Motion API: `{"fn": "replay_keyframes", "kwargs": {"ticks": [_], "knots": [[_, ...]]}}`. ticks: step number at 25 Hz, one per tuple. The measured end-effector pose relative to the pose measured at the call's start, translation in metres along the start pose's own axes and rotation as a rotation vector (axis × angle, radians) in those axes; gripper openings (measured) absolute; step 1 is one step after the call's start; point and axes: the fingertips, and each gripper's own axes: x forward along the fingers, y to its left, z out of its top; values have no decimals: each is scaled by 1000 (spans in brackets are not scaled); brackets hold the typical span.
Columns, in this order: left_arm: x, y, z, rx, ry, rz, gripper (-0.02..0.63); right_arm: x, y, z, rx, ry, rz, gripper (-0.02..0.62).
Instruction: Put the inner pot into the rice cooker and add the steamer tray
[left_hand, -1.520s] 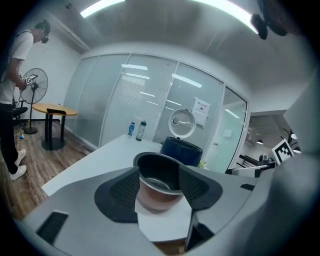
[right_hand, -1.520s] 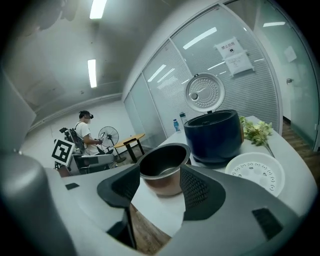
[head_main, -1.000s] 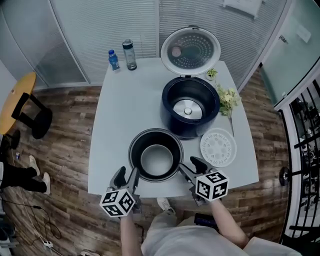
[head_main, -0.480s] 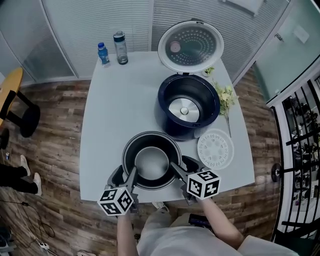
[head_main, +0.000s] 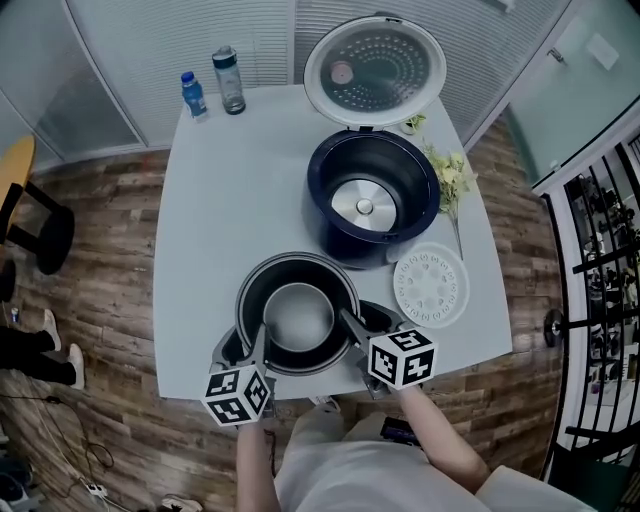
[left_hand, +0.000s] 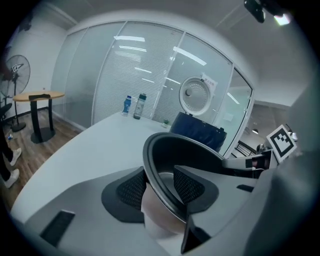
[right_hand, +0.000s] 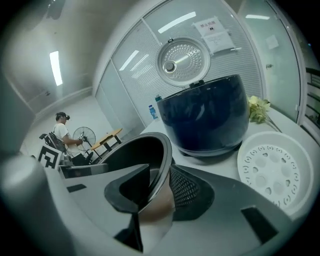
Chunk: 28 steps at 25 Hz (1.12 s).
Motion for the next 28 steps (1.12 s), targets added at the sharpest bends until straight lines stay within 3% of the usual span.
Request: {"fn": "replay_keyframes", "kwargs": {"ticks": [12,28], "knots": [[-8,3,-4,-43,8,27,143,-6,5,0,2,10,43,129],[-34,-2,32,-60,-98,13,126,-31,29,35,-20,-92,87,120]]}}
